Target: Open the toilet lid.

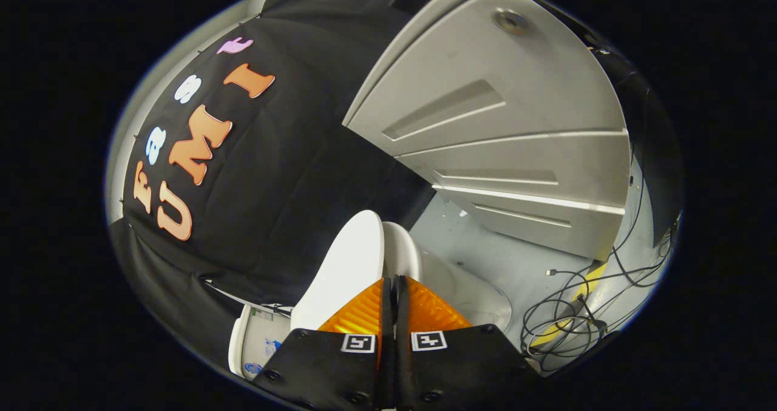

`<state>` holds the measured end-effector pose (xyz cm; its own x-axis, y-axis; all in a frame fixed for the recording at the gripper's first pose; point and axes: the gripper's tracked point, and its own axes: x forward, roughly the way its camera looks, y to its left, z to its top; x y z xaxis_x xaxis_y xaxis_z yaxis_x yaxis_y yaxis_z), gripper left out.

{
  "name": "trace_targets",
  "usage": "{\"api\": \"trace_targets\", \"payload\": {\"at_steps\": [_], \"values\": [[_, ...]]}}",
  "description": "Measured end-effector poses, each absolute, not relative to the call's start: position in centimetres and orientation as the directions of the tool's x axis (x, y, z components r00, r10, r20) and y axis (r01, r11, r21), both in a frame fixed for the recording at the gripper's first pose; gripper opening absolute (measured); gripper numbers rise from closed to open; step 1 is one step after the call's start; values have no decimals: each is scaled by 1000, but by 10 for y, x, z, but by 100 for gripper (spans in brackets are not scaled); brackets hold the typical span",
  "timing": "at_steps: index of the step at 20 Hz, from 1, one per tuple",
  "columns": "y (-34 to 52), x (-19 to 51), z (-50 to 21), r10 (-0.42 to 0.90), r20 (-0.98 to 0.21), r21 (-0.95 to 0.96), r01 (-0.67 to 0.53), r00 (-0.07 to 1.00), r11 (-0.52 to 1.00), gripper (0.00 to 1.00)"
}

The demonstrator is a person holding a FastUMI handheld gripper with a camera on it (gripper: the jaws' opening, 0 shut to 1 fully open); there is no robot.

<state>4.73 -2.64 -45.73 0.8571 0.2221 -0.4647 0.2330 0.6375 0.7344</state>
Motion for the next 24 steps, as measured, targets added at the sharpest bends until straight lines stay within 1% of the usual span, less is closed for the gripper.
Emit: {"api": "trace_targets", "payload": {"at_steps": [3, 5, 9, 20, 24], "values": [[-27, 70, -427, 179, -407, 702, 182, 896, 688, 8], [-20, 70, -410, 186, -404, 684, 160, 896, 712, 8], [-10, 78, -373, 181, -383, 687, 148, 906, 712, 8], [51, 75, -274, 235, -300, 647, 17, 925, 762, 8], [76, 72, -249, 248, -302, 589, -24, 921, 808, 8]]}}
